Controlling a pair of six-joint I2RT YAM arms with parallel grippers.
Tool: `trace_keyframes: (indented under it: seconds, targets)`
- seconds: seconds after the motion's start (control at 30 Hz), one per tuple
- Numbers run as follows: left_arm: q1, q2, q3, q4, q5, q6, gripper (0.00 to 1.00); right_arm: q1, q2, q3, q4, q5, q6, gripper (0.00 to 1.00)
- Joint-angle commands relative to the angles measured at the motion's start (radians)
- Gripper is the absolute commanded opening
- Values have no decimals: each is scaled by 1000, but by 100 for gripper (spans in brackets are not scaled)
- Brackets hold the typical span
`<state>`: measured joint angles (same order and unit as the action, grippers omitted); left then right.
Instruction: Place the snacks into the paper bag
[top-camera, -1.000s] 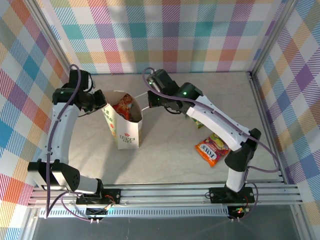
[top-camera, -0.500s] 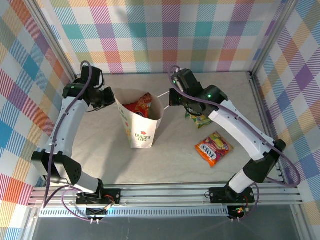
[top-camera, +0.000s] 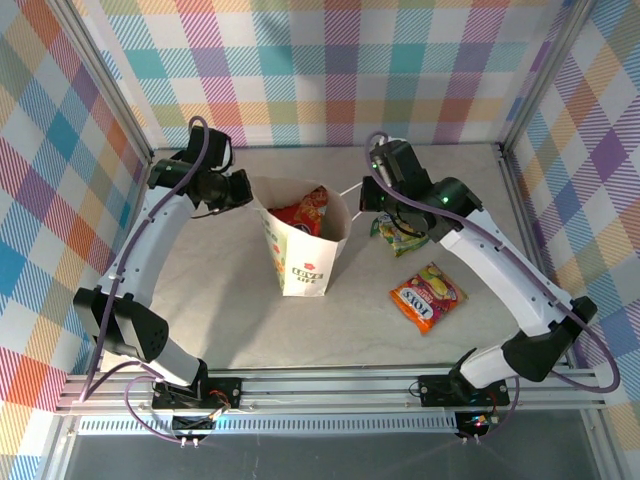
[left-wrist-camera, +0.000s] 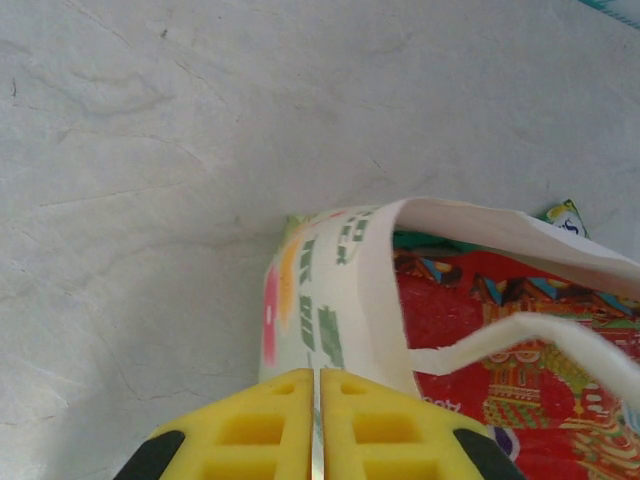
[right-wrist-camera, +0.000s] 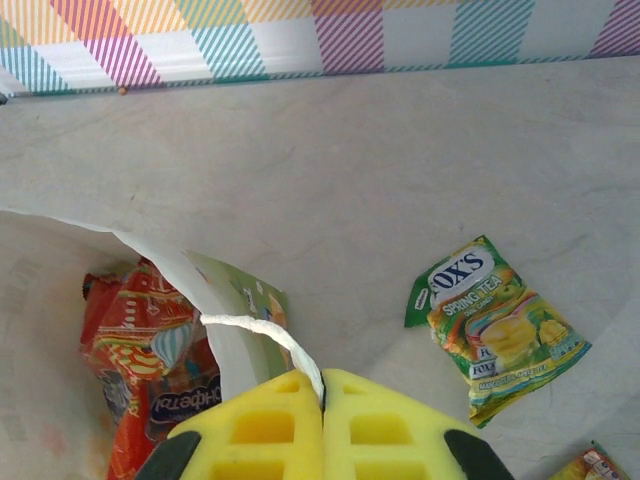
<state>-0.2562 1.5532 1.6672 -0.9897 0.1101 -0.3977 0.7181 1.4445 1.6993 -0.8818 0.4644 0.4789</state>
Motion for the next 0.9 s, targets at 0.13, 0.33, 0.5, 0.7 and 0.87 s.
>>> trace_keyframes:
  seconds: [0.13, 0.33, 0.5, 0.7, 0.87]
  targets:
    - [-9, -18, 5, -3, -20, -7, 10, -19, -47, -36, 44, 24, 23, 9]
    - [-9, -26, -6, -9, -27, 0, 11, -20, -88, -76, 17, 30, 35, 56]
    - [-9, -43, -12, -17, -21, 1, 12, -32, -194, -148, -15, 28, 57, 66]
    - [-10, -73, -27, -18, -35, 14, 13, -101, -350, -281, -60, 16, 99, 78]
    - [-9, -74, -26, -41, -41, 41, 16, -186, -486, -442, -80, -51, 170, 86]
